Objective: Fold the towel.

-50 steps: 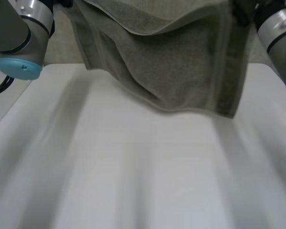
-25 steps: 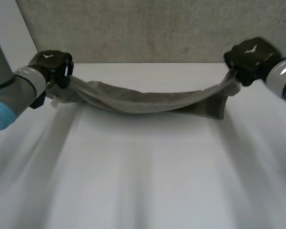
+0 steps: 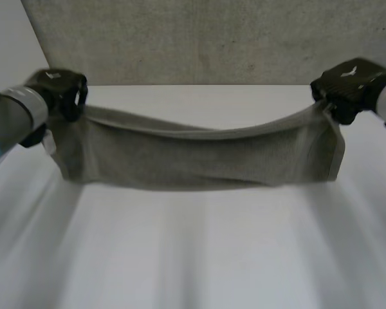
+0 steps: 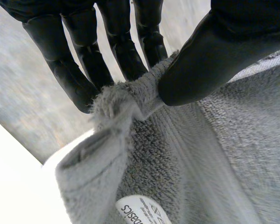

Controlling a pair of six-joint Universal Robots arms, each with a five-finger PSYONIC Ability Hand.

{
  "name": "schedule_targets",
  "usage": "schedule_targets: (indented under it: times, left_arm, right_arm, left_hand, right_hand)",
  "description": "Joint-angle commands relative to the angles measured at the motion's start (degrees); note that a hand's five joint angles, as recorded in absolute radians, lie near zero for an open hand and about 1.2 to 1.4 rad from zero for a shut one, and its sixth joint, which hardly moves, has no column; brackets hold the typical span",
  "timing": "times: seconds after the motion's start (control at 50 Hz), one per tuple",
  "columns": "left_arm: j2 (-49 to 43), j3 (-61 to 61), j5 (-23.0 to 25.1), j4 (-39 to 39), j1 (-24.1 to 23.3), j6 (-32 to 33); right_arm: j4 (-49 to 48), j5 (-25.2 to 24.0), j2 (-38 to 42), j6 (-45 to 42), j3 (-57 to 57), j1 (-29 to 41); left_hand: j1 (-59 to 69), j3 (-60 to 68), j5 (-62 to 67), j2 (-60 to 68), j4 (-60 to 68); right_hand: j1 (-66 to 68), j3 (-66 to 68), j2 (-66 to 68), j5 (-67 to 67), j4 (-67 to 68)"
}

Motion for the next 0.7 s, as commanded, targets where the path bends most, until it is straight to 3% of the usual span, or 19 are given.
schedule_targets:
  times: [0.02,0.14,0.18,0.2,0.24,0.26,0.28,0.34,0.38,0.58,0.62,0.7]
  left_arm:
    - [-12.4,12.8,-4.3,-3.7,-3.1,10.3]
    - [-17.9,32.8,-10.2,-3.5,-4.8,10.8]
    - [-18.2,42.2,-11.6,0.0,-5.2,6.6]
    - [-18.2,42.3,-11.6,0.0,-5.2,6.5]
    - [-17.6,48.6,-11.9,4.4,-5.2,-3.1]
    - [-17.6,48.6,-11.9,4.5,-5.2,-3.1]
    - [-17.4,50.1,-11.3,5.6,-4.7,-7.5]
    - [-16.8,52.4,-10.3,5.2,-4.6,-12.3]
    - [-16.7,52.2,-9.6,4.4,-4.6,-12.0]
    - [-19.3,47.5,-6.6,-7.7,-4.7,-12.0]
    - [-19.5,42.0,-6.5,-10.3,-4.3,-12.0]
    - [-19.0,34.1,-6.4,-10.8,-3.4,-12.0]
  right_arm:
    - [-0.2,5.8,11.5,-1.7,-10.0,3.4]
    - [-2.9,9.6,18.0,-3.9,-27.8,5.4]
    - [-12.8,10.6,18.8,-2.3,-34.1,7.0]
    - [-12.8,10.6,18.8,-2.3,-34.1,7.0]
    - [-25.1,12.7,17.4,2.3,-31.7,8.1]
    - [-25.1,12.7,17.4,2.3,-31.7,8.1]
    - [-28.9,13.2,15.6,4.0,-29.6,7.8]
    - [-29.1,12.8,9.5,5.4,-26.2,7.6]
    - [-28.8,12.4,8.5,5.4,-24.5,7.5]
    - [-19.9,4.9,9.6,4.4,-16.2,7.4]
    - [-15.7,1.6,11.1,2.5,-13.8,7.2]
    - [-11.4,0.3,12.7,-0.6,-10.9,7.2]
  left_hand:
    - [-2.6,-8.7,-15.2,-6.6,-7.4]
    - [-2.6,-8.7,-15.2,-6.6,-7.4]
    - [-2.6,-8.7,-15.2,-6.6,-7.4]
    - [-2.6,-8.7,-15.2,-6.6,-7.4]
    - [-2.6,-8.7,-15.2,-6.6,-7.4]
    - [-2.6,-8.7,-15.2,-6.6,-7.4]
    - [-2.6,-8.7,-15.2,-6.6,-7.4]
    - [-2.6,-8.7,-15.2,-6.6,-7.4]
    - [-2.6,-8.7,-15.2,-6.6,-7.4]
    - [-2.6,-8.7,-15.2,-6.6,-7.4]
    - [-2.6,-8.7,-15.2,-6.6,-7.4]
    - [-2.6,-8.7,-15.2,-6.6,-7.4]
  right_hand:
    - [3.7,3.2,3.9,2.7,3.1]
    - [3.7,3.2,3.9,2.7,3.1]
    - [3.7,3.2,3.9,2.7,3.1]
    - [3.7,3.2,3.9,2.7,3.1]
    - [3.7,3.2,3.9,2.7,3.1]
    - [3.7,3.2,3.9,2.7,3.1]
    - [3.7,3.2,3.9,2.7,3.1]
    - [3.7,3.2,3.9,2.7,3.1]
    - [3.7,3.2,3.9,2.7,3.1]
    - [3.7,3.2,3.9,2.7,3.1]
    - [3.7,3.2,3.9,2.7,3.1]
    - [3.7,3.2,3.9,2.7,3.1]
